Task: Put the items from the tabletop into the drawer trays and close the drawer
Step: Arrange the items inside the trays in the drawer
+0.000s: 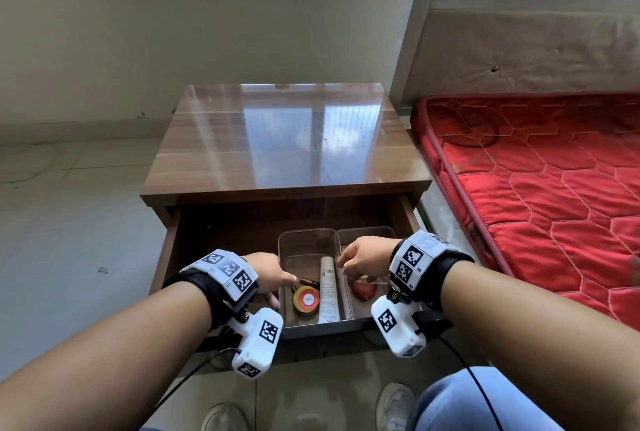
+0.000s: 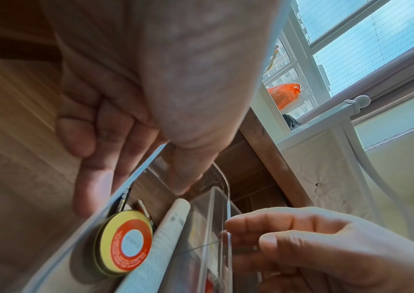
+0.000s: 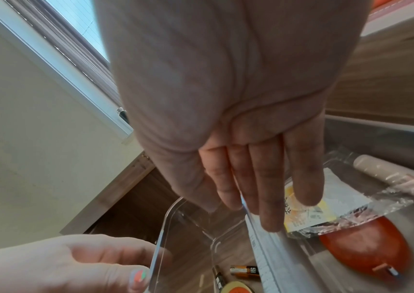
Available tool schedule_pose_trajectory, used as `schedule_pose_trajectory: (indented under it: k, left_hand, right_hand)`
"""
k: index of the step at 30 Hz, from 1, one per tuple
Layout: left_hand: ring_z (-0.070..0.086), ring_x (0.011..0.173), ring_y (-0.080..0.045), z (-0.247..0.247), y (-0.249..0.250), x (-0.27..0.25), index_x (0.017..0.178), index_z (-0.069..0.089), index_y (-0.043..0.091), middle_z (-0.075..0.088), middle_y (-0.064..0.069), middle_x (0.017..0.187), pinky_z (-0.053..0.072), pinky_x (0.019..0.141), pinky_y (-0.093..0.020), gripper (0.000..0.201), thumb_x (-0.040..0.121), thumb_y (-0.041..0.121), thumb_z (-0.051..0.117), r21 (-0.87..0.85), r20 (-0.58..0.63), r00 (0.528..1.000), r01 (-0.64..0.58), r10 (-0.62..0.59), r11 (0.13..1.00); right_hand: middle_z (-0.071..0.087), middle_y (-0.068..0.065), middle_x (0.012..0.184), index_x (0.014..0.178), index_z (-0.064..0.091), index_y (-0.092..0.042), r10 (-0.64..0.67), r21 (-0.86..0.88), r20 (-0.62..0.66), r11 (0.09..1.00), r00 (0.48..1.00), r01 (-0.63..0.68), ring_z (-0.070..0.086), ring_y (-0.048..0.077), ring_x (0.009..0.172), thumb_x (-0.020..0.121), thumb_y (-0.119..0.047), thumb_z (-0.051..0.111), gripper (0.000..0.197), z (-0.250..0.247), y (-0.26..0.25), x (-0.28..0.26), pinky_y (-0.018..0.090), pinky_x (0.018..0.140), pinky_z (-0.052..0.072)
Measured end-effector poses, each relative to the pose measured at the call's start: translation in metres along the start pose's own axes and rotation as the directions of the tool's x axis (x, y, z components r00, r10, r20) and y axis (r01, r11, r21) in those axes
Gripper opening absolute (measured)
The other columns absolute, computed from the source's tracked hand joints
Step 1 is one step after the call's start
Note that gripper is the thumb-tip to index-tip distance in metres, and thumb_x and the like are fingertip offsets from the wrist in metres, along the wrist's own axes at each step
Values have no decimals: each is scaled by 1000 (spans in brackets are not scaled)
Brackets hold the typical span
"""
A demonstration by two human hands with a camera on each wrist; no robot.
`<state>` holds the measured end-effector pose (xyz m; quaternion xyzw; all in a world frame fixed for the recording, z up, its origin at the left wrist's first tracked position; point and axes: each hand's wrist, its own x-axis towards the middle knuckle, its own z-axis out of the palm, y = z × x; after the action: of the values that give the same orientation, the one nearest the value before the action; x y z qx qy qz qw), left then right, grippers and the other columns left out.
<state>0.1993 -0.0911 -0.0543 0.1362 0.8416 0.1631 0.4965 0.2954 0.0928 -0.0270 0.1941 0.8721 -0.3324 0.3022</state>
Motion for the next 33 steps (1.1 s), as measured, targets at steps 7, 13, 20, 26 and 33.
schedule_pose_trajectory:
  k: [7,13,20,26,33]
  left_hand:
    - [67,58,-14,0,-5,-8,106,63,-2,73,-9,82,53,58,-24,45,92,39,53,5,4,998,64,-64,998]
    - [62,58,-15,3,-13,-17,85,67,4,68,-5,70,51,62,-23,38,92,40,55,32,80,992,95,-98,995]
    - [64,49,-11,1,-20,-19,74,67,5,71,-3,62,54,57,-20,33,91,32,59,-18,42,999,10,-9,1000]
    - [58,41,-5,-3,-17,-19,67,62,10,65,6,45,48,49,-15,33,92,31,57,17,2,999,-46,46,999]
    - [55,77,-14,-18,-12,-29,96,74,13,61,1,80,41,65,-23,36,89,44,56,305,-146,983,-66,115,950]
  right_hand:
    - [64,-5,63,73,51,-20,17,-57,139,998,990,-9,58,15,60,69,-41,83,39,1,4,-9,26,56,51]
    - [57,-6,69,78,50,-22,22,-189,296,981,955,36,49,11,65,61,-48,85,47,7,4,-23,25,59,40]
    - [58,-6,71,68,52,-25,-54,-323,271,935,961,143,52,15,71,55,-51,86,45,11,1,-22,32,65,44]
    - [55,-6,67,66,51,-23,-95,-362,203,917,975,165,50,13,66,61,-47,84,41,5,-4,-21,29,61,43]
    - [56,-5,69,69,52,-21,-118,-335,46,934,992,126,51,13,65,61,-51,83,43,-11,-3,-13,29,64,43]
